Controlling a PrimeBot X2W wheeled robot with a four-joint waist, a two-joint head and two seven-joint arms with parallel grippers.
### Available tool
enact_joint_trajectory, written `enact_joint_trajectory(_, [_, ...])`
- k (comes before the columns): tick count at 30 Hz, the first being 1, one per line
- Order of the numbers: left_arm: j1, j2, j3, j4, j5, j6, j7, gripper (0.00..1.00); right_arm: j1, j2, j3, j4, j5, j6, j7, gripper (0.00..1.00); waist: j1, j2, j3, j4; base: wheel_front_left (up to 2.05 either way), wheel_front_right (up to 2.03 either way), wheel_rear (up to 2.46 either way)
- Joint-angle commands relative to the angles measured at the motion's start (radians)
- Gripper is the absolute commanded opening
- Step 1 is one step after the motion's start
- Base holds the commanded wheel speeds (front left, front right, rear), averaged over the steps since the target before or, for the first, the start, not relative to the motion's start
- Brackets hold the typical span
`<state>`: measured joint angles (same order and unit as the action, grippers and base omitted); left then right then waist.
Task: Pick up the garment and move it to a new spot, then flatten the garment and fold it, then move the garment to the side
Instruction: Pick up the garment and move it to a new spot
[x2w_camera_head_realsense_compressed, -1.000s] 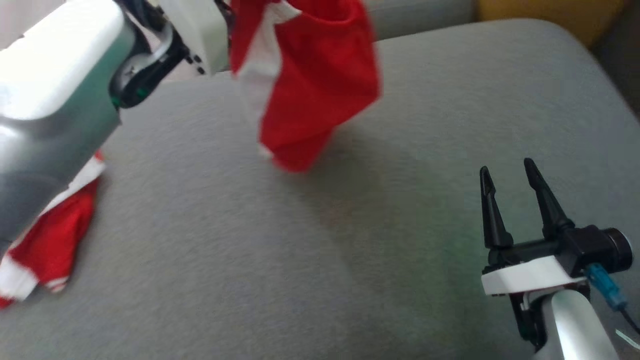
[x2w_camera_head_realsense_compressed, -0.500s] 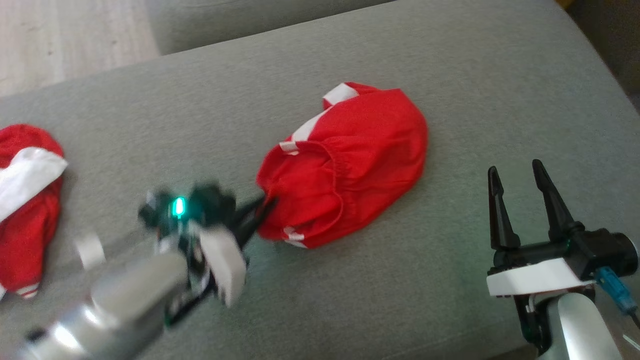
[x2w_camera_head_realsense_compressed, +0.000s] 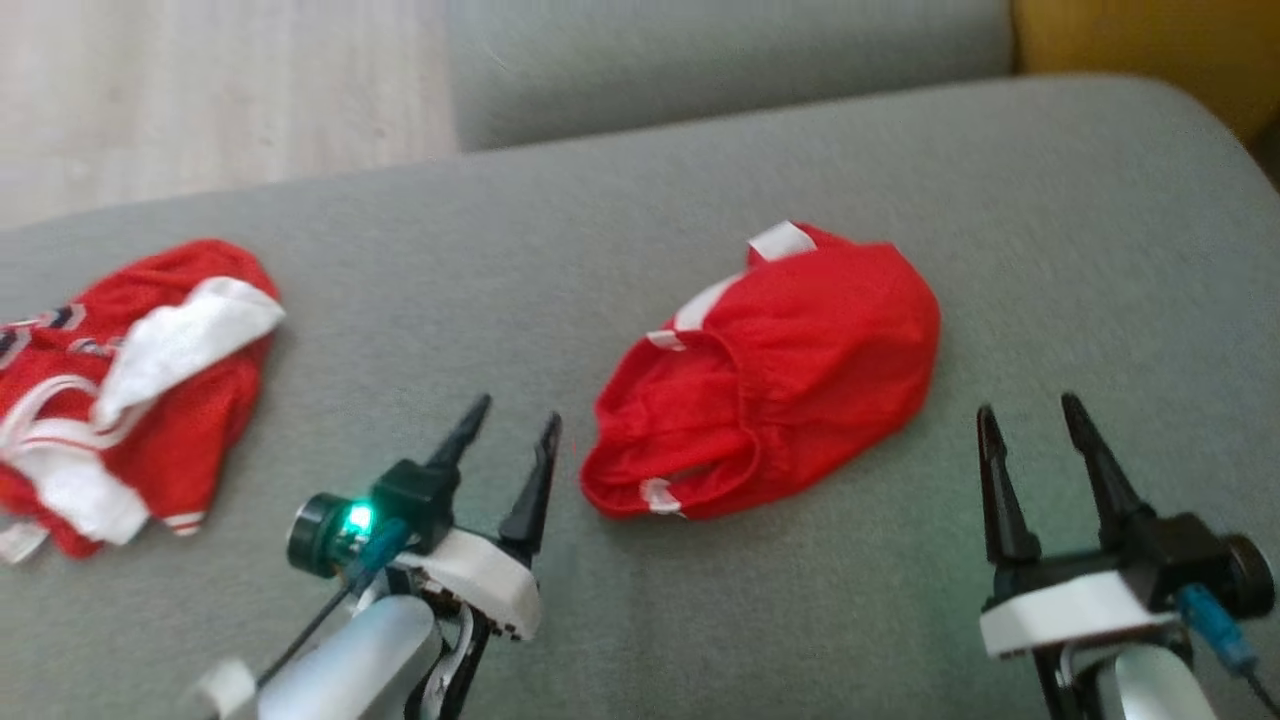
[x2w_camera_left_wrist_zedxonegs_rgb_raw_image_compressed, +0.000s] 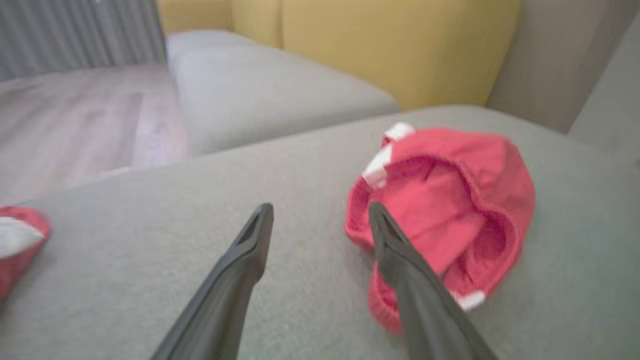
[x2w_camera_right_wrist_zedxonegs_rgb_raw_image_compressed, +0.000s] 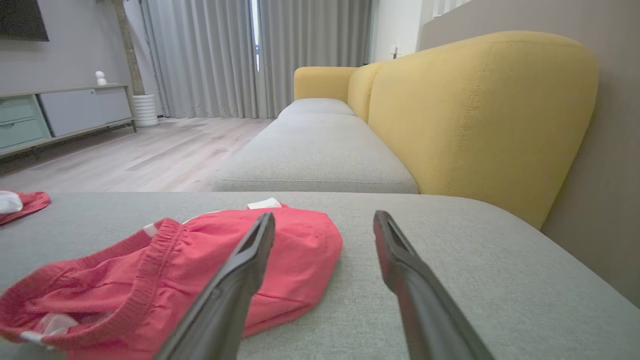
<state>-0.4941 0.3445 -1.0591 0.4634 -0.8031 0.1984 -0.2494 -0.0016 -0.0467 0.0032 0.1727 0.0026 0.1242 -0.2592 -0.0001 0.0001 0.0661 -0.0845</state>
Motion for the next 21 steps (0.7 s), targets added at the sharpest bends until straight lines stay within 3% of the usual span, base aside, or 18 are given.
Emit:
enact_joint_trajectory(1, [0.009,0.011,0.097,-0.063,0.041,0.027,-0.012,1.0,-0.012,-0.004,0.02,-0.026,-0.007,0.007,-0.003,1.0,0.0001,-0.0001,-0.057,0.058,0.0,0.0,0.0])
enact_joint_trajectory(6, [0.224,-0.017,0.39,-0.284,0.202,0.047,-0.012,1.0,0.014,-0.004,0.01,-0.008,-0.002,0.007,-0.003,1.0,0.0001,-0.0001,-0.11,0.113,0.0,0.0,0.0])
enact_joint_trajectory(11, [0.423,-0.082,0.634,-0.459,0.37,0.03,-0.012,1.0,0.041,-0.004,0.016,0.007,0.017,0.007,-0.003,1.0,0.0001,-0.0001,-0.147,0.148,0.0,0.0,0.0])
enact_joint_trajectory(16, [0.569,-0.135,0.756,-0.531,0.518,-0.022,-0.012,1.0,0.083,-0.004,0.059,0.019,0.056,0.007,-0.003,1.0,0.0001,-0.0001,-0.168,0.166,0.0,0.0,0.0])
enact_joint_trajectory(21, [0.66,-0.192,0.835,-0.529,0.594,-0.093,-0.012,1.0,0.112,-0.004,0.099,0.027,0.093,0.007,-0.003,1.0,0.0001,-0.0001,-0.173,0.172,0.0,0.0,0.0])
